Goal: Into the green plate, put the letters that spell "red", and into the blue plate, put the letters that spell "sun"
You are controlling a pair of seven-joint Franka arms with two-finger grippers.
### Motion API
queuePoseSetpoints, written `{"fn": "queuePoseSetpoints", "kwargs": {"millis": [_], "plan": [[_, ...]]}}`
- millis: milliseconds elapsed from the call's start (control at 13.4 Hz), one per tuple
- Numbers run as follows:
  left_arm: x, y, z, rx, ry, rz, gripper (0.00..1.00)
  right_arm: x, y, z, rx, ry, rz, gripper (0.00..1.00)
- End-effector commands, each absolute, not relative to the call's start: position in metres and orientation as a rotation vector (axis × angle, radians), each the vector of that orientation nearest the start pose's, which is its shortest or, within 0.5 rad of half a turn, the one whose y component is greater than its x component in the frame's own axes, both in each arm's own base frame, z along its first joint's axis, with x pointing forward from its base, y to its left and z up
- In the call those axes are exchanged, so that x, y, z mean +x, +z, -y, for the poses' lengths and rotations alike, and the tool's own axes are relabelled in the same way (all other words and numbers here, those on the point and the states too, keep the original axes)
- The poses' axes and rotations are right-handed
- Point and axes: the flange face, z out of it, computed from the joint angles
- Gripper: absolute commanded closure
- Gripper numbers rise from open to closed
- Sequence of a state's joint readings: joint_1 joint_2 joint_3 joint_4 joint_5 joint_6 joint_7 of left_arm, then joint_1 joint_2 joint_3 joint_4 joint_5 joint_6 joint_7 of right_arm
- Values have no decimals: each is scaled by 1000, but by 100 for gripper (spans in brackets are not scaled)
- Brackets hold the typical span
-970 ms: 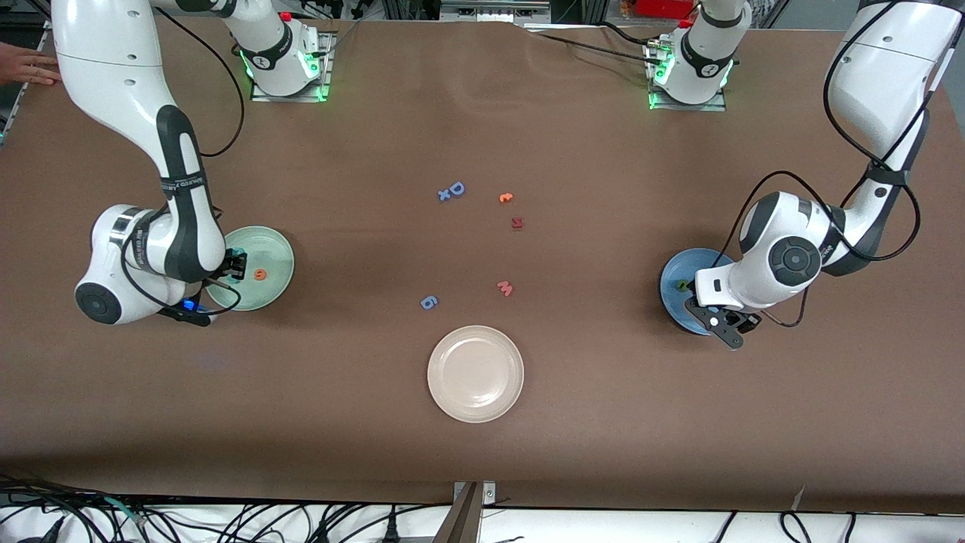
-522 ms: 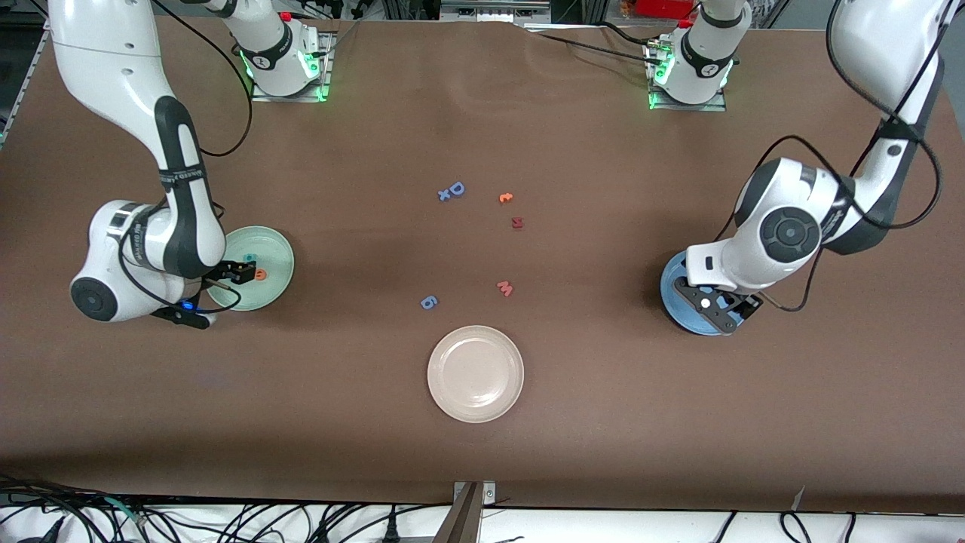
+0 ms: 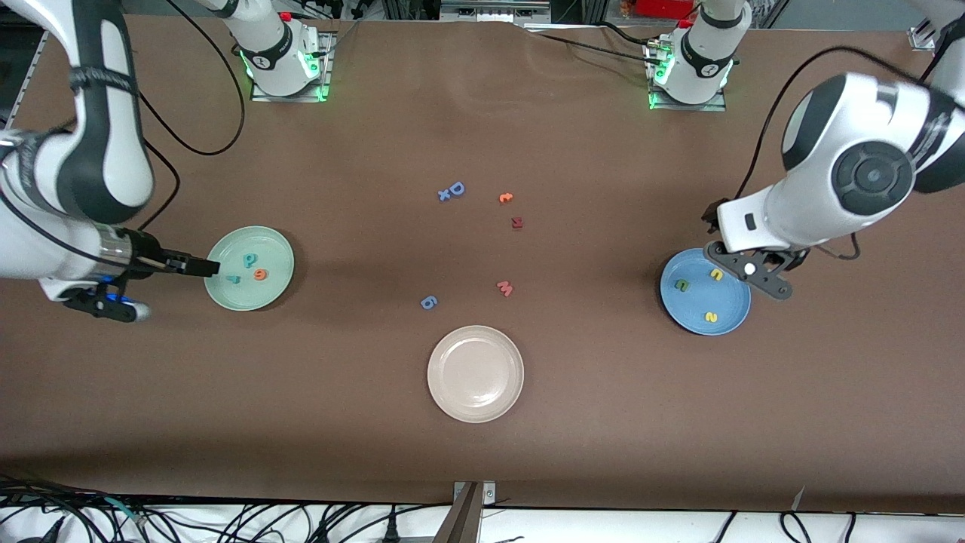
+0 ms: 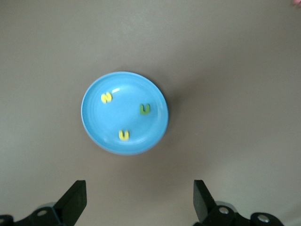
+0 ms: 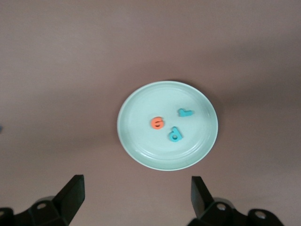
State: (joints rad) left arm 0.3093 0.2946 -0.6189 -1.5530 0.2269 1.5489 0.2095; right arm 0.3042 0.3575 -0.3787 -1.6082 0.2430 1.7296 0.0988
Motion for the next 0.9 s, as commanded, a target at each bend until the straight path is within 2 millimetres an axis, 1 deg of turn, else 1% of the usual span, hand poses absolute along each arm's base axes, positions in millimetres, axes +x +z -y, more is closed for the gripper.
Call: {"fn": "queuePoseSetpoints", "kwargs": {"millis": [0, 75, 149, 224, 299, 373, 448, 597, 746, 821], "plan": [[588, 545, 134, -3001, 392, -667, 0, 623, 463, -8, -2972, 247, -287, 0], [582, 564, 131, -3043, 388, -650, 0, 617, 478, -7, -2966, 232, -280, 0], [578, 578, 121, -3084, 363, -608, 0, 612, 488, -5, -2963, 235, -277, 0], [575, 590, 103, -3098, 334, -549, 0, 607, 501, -1, -2961, 223, -277, 0], [574, 595, 93, -3082, 312, -507, 0, 601, 515, 2, -2957, 202, -273, 0], [577, 595, 81, -3082, 303, -463, 0, 599, 519, 6, -2990, 194, -264, 0], [582, 594, 63, -3094, 280, -404, 0, 597, 524, 9, -3053, 186, -246, 0], [587, 593, 55, -3087, 245, -363, 0, 596, 527, 9, -3093, 179, -231, 0], [596, 594, 40, -3127, 150, -289, 0, 597, 526, -6, -3105, 173, -188, 0], [591, 596, 39, -3171, 147, -264, 0, 598, 526, -7, -3107, 165, -183, 0]]}}
